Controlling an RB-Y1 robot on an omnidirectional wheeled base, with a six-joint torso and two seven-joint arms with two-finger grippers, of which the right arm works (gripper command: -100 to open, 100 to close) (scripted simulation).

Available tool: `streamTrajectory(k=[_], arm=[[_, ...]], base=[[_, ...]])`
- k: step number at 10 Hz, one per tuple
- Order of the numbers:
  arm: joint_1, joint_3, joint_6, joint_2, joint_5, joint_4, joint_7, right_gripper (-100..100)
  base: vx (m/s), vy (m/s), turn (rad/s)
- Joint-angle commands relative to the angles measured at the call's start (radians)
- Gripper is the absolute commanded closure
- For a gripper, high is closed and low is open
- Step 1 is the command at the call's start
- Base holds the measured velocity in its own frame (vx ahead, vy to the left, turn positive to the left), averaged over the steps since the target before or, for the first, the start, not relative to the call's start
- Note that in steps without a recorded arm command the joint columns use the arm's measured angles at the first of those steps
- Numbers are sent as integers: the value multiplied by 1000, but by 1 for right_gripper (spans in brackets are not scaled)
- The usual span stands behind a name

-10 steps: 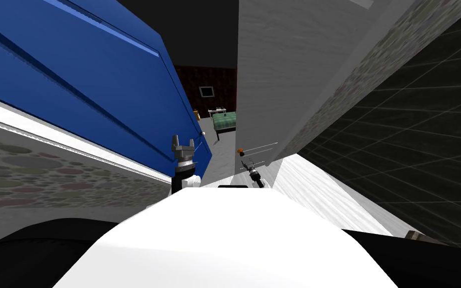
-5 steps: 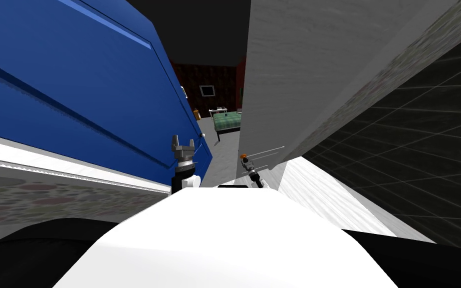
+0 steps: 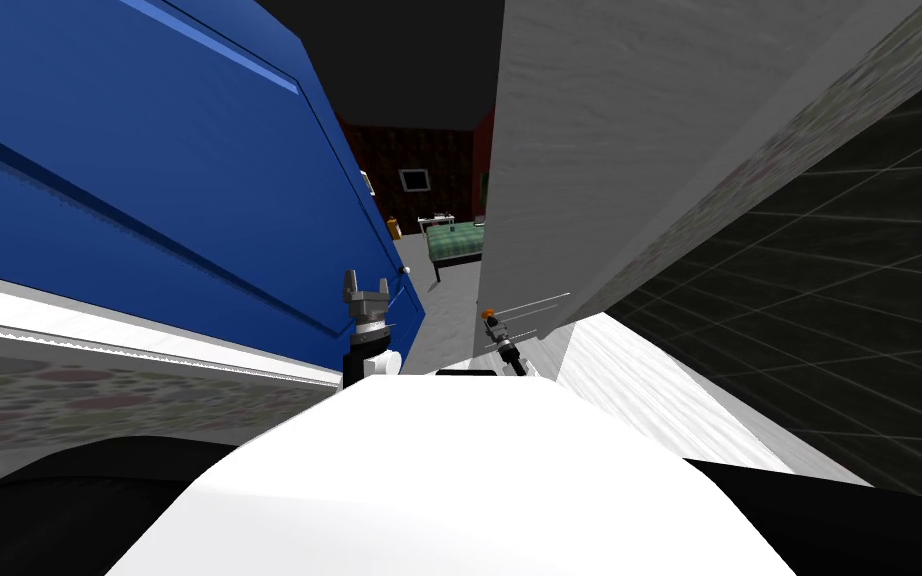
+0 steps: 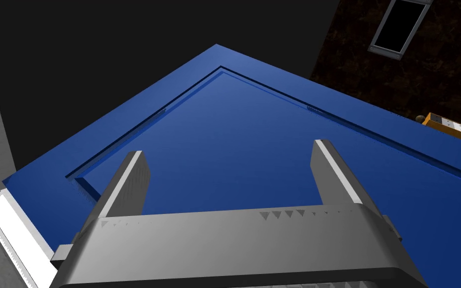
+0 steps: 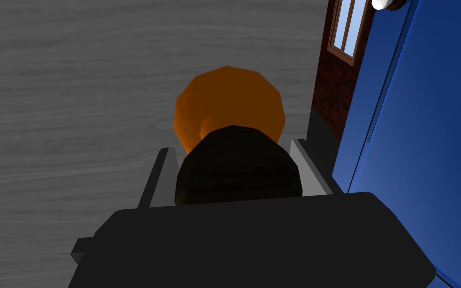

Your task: Push the door open

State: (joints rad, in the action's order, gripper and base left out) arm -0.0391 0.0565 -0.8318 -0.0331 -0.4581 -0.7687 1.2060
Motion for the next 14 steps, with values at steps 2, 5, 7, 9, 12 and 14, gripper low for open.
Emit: streamTrajectory(k=[2, 5, 7, 9, 12, 14], arm=[[0, 1, -2, 1, 1, -1, -1, 100], [7, -1, -2, -8, 34, -5, -76, 100], [10, -2, -3, -12, 53, -9, -118, 100], [13, -3, -4, -17, 76, -13, -169, 100], [18, -4, -6, -21, 104, -18, -228, 100], [23, -5, -7, -26, 134, -23, -288, 100]], base=[[-3, -1, -2], [29, 8, 35], [36, 8, 38], [38, 15, 39], [38, 7, 40], [37, 5, 45]])
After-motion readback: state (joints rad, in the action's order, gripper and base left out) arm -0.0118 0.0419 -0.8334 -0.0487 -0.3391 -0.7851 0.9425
